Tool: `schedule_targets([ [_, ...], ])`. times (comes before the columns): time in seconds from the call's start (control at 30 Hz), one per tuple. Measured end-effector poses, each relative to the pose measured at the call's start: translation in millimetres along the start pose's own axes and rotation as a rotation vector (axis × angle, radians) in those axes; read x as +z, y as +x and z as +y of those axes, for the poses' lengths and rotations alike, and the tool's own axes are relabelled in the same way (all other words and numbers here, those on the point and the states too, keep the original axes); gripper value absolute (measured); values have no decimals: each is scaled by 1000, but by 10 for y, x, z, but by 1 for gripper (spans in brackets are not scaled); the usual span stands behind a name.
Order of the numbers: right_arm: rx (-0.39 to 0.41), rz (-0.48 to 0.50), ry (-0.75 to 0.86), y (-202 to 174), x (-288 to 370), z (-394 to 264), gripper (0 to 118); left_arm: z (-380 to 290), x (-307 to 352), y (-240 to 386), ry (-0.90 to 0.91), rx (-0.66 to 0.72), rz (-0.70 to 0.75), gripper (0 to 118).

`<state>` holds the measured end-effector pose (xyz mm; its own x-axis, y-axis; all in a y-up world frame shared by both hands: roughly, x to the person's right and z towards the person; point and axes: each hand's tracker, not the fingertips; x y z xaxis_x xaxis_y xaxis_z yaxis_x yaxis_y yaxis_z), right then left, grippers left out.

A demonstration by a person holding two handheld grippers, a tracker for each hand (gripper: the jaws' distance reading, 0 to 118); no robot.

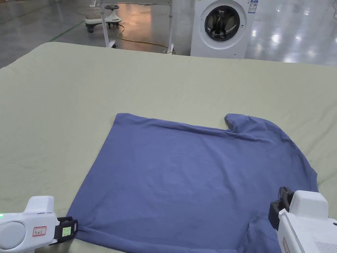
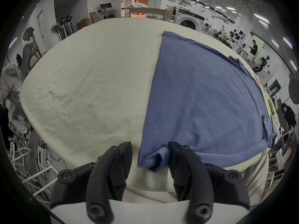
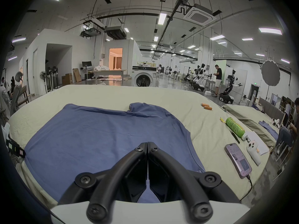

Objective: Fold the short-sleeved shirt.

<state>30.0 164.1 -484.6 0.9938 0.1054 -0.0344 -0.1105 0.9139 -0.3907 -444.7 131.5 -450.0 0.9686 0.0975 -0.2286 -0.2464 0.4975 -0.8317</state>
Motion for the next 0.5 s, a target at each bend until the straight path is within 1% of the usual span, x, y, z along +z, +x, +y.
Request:
schedule_targets([
  [0.1,0,3,-10,20,-5,-34,0,-19,30,45,-1,-30,-13,7],
  [0.13,1,4,-13,34,1,-40,0,-23,35,65,-2,-30,-34,4],
  [0.17,1,3,-14,61,15,-49,0,-27,35,81,-6,-25,-62,4],
  [0.27,3,-8,-20,210,86,-51,0,-40,68,92,4,-47,-32,2],
  [0.33,14,-14,-48,376,147,-45,0,-52,100,68,11,-48,-34,2],
  [0.4,-3,-21,-85,610,202,-63,1,-70,157,52,25,-60,-37,2],
  [0.43,4,-34,-123,718,241,-82,7,-81,180,37,30,-59,-42,2],
  [0.47,9,-47,-156,802,257,-108,16,-91,168,21,34,-55,-45,2],
  [0.5,23,-43,-206,892,264,-143,32,-101,176,4,40,-44,-48,2],
])
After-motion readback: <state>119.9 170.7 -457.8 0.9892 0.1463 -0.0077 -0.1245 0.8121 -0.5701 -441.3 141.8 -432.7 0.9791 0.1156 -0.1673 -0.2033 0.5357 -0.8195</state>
